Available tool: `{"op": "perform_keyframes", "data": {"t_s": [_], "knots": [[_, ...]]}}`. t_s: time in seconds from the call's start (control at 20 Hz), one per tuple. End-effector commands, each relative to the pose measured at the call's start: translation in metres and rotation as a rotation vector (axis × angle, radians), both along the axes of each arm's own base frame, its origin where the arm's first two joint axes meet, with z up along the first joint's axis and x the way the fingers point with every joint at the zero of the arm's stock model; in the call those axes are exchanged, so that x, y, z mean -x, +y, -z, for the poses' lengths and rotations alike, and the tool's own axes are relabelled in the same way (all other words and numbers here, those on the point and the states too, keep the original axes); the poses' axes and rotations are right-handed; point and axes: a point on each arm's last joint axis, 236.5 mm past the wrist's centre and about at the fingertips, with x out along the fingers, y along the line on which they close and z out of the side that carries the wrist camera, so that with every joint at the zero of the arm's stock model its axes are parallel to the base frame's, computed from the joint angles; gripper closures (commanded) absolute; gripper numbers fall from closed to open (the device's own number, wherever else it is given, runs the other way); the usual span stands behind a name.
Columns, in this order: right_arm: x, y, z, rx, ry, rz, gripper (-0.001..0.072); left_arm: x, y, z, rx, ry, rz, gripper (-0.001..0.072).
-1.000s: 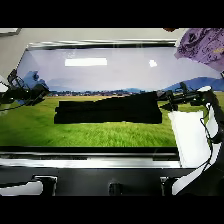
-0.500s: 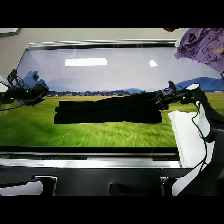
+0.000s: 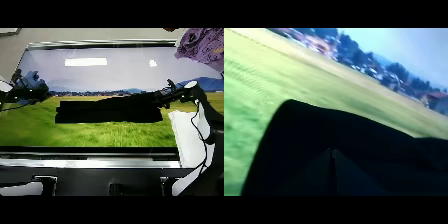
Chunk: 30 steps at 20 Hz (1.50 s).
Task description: Fold the clothes and pants, and hang the long-sleeved shirts on hangers.
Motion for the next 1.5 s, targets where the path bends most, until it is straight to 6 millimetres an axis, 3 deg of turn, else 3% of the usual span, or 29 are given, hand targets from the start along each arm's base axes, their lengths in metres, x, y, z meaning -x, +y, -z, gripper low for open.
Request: {"op": "perform_keyframes", "data": {"t_s": [0.0,0.2,0.45,0.65,0.85,1.0,1.15,1.3,1.45], "knots": [[0.003,-0.019,-0.037,0.117,-0.029,0.036,0.0688,0.0,-0.066,0.014,0.092,0.044,0.068,0.0694],[0.001,-0.028,-0.115,0.188,-0.186,0.083,0.0688,0.007,-0.186,0.046,0.179,0.08,0.183,0.0694],[0.017,-0.028,-0.195,0.213,-0.309,0.148,0.0688,0.02,-0.336,0.062,0.341,0.077,0.273,0.0695],[0.032,-0.024,-0.232,0.214,-0.367,0.168,0.0688,0.036,-0.437,0.067,0.438,0.115,0.366,0.0695],[0.049,-0.02,-0.252,0.209,-0.372,0.176,0.0688,0.047,-0.512,0.06,0.52,0.129,0.439,0.0695],[0.059,-0.017,-0.258,0.205,-0.361,0.175,0.0688,0.057,-0.537,0.065,0.562,0.17,0.441,0.0695],[0.063,-0.016,-0.258,0.202,-0.342,0.175,0.0688,0.07,-0.537,0.073,0.548,0.193,0.488,0.0695],[0.057,-0.022,-0.258,0.219,-0.363,0.197,0.0688,0.071,-0.508,0.065,0.506,0.217,0.588,0.0695],[0.047,-0.023,-0.263,0.215,-0.398,0.224,0.0688,0.045,-0.439,0.045,0.353,0.194,0.64,0.0696]]}}
